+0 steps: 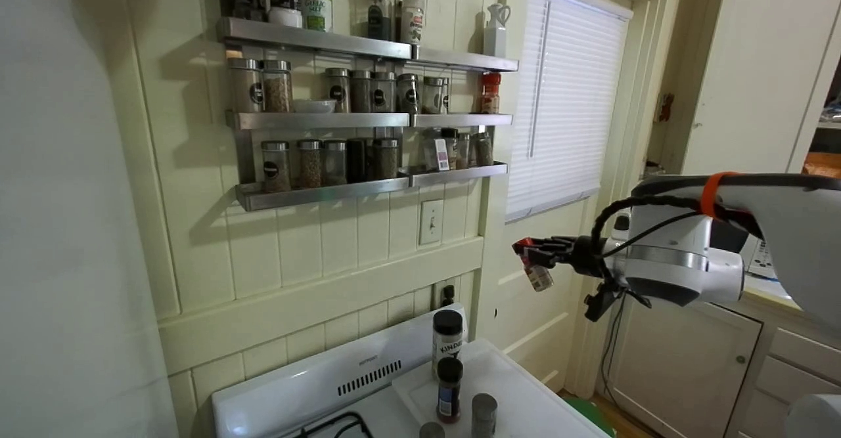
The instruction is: Put the bottle upright
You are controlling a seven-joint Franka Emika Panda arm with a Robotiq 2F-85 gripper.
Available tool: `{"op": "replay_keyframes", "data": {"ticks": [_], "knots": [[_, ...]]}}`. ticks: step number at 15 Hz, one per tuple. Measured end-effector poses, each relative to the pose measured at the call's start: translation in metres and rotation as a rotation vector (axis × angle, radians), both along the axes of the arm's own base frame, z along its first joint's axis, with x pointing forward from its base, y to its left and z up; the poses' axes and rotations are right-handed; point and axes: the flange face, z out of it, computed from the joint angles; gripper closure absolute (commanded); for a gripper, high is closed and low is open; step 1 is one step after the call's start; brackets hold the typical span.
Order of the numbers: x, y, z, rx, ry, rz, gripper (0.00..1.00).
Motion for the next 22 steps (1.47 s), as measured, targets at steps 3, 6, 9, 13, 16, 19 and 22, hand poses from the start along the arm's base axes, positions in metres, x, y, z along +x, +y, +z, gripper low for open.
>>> {"op": "replay_keyframes", "data": {"ticks": [3, 6, 9, 13, 16, 19, 22], "knots": [[-0.001, 0.002, 0.012, -0.032, -0.038, 0.026, 0.75], [0.001, 0.007, 0.008, -0.064, -0.035, 0.062, 0.75], [0.007, 0.009, -0.007, -0.097, -0.021, 0.113, 0.75], [0.014, 0.006, -0.032, -0.102, 0.001, 0.164, 0.5], [0.015, 0.005, -0.036, -0.094, 0.005, 0.17, 0.75], [0.015, 0.007, -0.034, -0.087, -0.015, 0.187, 0.75], [0.023, 0.01, -0.044, -0.053, -0.073, 0.258, 0.75]]}}
